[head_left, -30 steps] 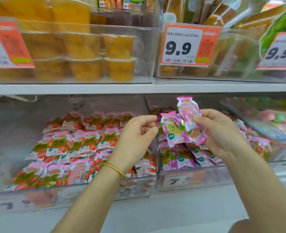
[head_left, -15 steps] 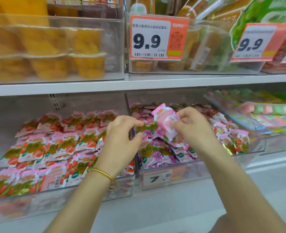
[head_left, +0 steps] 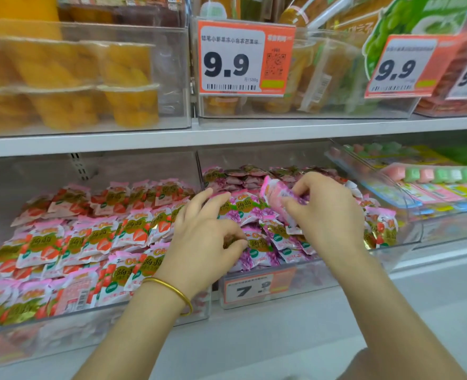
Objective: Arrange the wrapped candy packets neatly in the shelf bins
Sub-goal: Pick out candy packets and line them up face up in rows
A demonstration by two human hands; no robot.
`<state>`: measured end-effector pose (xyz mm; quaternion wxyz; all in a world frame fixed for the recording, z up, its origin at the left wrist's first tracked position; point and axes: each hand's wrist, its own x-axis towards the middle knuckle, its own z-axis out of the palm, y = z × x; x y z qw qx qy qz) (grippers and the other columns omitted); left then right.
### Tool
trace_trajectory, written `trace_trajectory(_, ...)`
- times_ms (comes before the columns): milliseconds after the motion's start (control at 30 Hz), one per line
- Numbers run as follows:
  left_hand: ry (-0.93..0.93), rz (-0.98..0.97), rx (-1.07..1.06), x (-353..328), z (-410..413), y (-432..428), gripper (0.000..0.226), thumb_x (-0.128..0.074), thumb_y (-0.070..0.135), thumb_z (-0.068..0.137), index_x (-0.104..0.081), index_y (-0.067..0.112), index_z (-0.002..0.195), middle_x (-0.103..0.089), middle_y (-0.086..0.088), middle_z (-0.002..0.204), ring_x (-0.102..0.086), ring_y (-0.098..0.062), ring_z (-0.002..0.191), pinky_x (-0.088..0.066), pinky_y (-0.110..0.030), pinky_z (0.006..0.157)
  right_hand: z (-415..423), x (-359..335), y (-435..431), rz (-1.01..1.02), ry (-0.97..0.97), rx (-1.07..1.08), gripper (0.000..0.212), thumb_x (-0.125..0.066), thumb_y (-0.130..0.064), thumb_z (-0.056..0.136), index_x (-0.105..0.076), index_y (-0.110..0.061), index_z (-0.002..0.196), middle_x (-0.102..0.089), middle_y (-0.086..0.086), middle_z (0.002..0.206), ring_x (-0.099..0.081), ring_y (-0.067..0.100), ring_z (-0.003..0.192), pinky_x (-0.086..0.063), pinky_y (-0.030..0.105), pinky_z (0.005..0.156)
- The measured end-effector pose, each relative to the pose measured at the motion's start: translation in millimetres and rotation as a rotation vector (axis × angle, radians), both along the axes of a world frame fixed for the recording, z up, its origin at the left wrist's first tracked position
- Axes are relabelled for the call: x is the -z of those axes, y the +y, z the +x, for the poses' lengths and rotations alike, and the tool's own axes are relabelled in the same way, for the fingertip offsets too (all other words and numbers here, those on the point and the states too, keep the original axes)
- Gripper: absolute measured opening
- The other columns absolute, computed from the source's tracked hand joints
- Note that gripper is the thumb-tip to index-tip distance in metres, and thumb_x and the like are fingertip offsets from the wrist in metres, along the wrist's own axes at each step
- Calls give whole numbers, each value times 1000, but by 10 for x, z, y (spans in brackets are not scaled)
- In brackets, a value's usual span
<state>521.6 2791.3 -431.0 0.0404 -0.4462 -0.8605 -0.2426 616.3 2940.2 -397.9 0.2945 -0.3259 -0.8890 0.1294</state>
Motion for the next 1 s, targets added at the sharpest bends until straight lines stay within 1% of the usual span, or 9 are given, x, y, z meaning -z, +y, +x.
trace_trajectory(133,7,61,-3,44,-24,11,12,-59,33,85,-70,31,89,-34,9,146,-6,-11,141,-9,-37,115,-46,46,-185,292,-281,-208,25,-56,-48,87,-64,-24,91,-50,-4,101,-53,19,95,-43,29,64)
trace_trajectory(267,19,168,-13,42,-31,13,10,-58,26,86,-68,25,88,-48,4,132,-20,-16,138,-18,-41,113,-29,44,-56,-19,-206,-389,38,-58,-39,88,-63,-12,63,-51,-1,85,-55,16,77,-48,34,71)
trace_trajectory(400,166,85,32,40,41,34,32,-43,31,83,-69,31,102,-53,1,127,-31,-23,135,-20,-49,110,25,14,124,-190,-168,-404,8,-67,-17,84,-74,-15,87,-51,-14,80,-46,-5,64,-38,3,59)
trace_trajectory(500,263,-51,60,19,92,68,41,-35,34,80,-66,39,107,-57,0,126,-41,-29,129,-25,-59,106,37,59,177,-269,-180,-389,14,-73,-18,80,-68,-25,91,-49,-16,83,-47,-4,65,-33,4,54)
trace_trajectory(600,301,-150,80,19,65,71,42,-33,34,76,-71,41,94,-58,-1,126,-44,-31,127,-25,-61,105,19,98,222,-429,-25,-345,18,-70,-7,80,-67,-21,92,-53,-17,78,-51,-1,69,-43,18,64)
trace_trajectory(700,270,-152,82,22,57,59,45,-30,35,74,-73,39,87,-55,0,132,-38,-31,132,-17,-55,108,7,134,293,-638,192,-284,24,-68,-2,82,-65,-20,97,-63,-2,89,-59,10,75,-53,29,67)
trace_trajectory(867,52,152,60,13,-2,26,34,-41,26,85,-68,31,105,-39,8,142,-16,-10,136,-10,-32,114,-113,172,303,-985,420,-231,21,-60,-3,89,-61,-12,107,-61,3,90,-57,8,48,-48,22,42)
trace_trajectory(933,-15,316,-1,-31,-62,-12,29,-50,13,87,-66,26,107,-42,6,136,-21,-1,125,-11,-10,103,-194,185,272,-1096,420,-213,16,-58,-3,90,-60,-10,105,-58,3,95,-56,12,56,-49,23,45)
trace_trajectory(1000,-43,406,-84,-65,-133,-67,32,-51,4,85,-67,23,105,-46,3,129,-26,-2,119,-14,-2,94,-269,197,232,-1184,400,-260,22,-61,2,86,-60,-6,107,-59,7,94,-55,15,66,-46,22,47)
